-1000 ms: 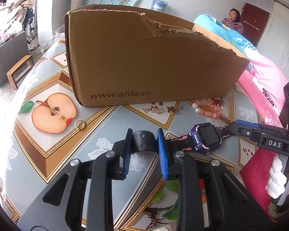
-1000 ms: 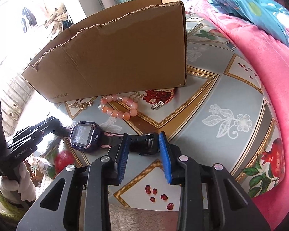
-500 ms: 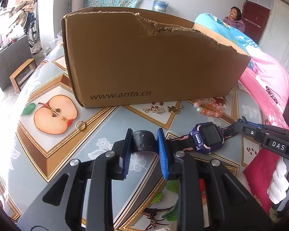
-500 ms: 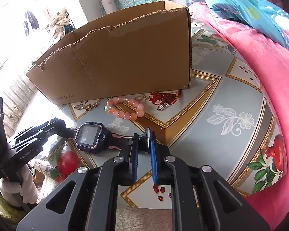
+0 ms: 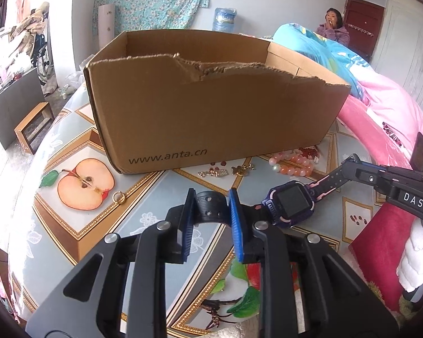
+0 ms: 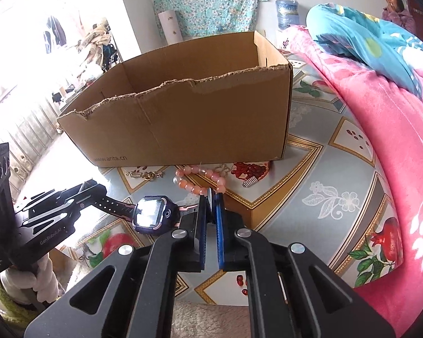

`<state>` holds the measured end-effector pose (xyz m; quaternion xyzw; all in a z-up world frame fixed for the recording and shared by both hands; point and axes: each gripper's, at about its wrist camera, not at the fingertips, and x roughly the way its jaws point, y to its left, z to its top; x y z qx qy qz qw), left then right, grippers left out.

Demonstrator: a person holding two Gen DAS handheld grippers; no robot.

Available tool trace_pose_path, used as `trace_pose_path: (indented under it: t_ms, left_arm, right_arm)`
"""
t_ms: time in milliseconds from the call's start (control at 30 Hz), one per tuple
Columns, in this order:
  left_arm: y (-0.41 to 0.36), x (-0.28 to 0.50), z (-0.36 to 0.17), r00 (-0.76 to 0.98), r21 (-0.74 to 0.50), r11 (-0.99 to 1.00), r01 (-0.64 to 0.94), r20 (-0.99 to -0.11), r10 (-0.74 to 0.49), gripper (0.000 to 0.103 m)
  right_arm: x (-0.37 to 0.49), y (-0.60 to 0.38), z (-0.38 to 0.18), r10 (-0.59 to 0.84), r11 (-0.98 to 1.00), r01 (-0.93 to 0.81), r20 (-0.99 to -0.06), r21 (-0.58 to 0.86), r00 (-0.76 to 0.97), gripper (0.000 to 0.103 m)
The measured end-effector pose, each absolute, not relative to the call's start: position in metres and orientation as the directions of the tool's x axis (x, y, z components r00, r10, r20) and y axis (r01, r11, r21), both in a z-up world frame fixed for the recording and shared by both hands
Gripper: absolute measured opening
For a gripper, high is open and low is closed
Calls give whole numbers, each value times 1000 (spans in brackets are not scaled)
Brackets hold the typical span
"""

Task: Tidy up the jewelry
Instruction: 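Lift the smartwatch with both tools and carry it over the box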

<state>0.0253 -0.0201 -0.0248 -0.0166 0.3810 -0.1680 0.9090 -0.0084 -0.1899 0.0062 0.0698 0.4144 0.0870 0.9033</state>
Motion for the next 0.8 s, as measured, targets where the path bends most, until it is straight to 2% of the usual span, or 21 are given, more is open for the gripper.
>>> trace_pose_path:
  t_ms: [267,533,800]
  left_arm:
    - [-25,9,6,679,-148,932,332,-649,-345,19]
    - [-26,-4,63,716,-147,911,386,-575,-396,19]
    - [-28,37,126,755,-127,899,419,-500,-423,19]
  right_arm:
    - [-24,-190,34,219,975,-126,-695,183,685,6]
    - [-36,-191,90,232,973,-175,-615,152,754,6]
    - [12,-190,148,249,966,-250,-537,73,806,6]
